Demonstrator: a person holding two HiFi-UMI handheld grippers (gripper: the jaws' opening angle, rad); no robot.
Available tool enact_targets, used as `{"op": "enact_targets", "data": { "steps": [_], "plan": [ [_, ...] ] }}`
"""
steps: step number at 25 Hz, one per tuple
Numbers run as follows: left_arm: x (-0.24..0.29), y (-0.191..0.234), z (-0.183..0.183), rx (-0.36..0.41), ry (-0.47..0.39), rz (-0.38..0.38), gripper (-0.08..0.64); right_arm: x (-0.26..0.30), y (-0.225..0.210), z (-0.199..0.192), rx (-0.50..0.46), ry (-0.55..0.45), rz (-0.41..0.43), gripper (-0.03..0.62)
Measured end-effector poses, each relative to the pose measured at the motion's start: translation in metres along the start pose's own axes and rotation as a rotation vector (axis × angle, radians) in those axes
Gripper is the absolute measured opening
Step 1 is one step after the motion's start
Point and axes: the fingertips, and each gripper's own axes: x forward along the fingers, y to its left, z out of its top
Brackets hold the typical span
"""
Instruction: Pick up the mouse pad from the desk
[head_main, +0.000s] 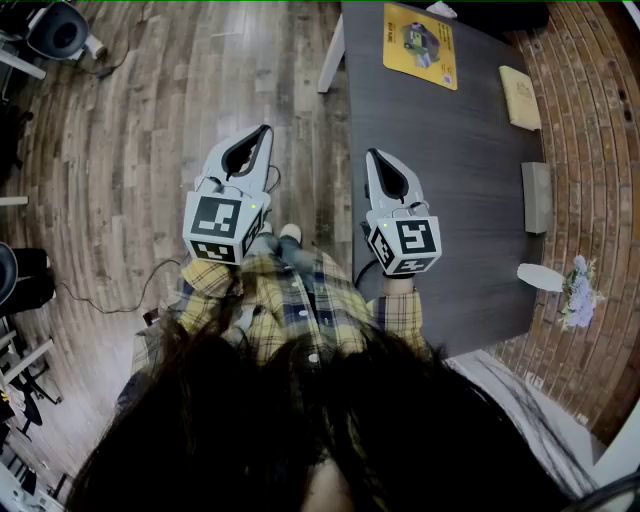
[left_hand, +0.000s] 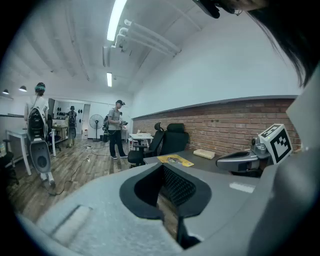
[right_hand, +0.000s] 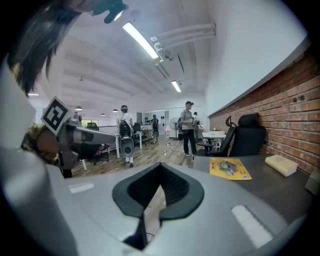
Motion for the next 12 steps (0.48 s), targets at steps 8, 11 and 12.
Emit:
{"op": "enact_targets", "data": {
  "steps": [8, 11, 12],
  "plan": [
    [-0.007, 0.004, 0.002, -0.003, -0.020, 0.024, 0.000, -0.008, -0.012, 0.005, 0.078, -0.060, -0.025, 0.012],
    [-0.003, 0.011, 0.003, -0.008, -0.018, 0.034, 0.058, -0.001, -0.018, 0.005, 0.109, -0.061, -0.019, 0.083],
    [-0.001, 0.014, 0.003, -0.004, -0.017, 0.039, 0.065, 0.003, -0.020, 0.006, 0.114, -0.060, -0.020, 0.109]
  ]
}}
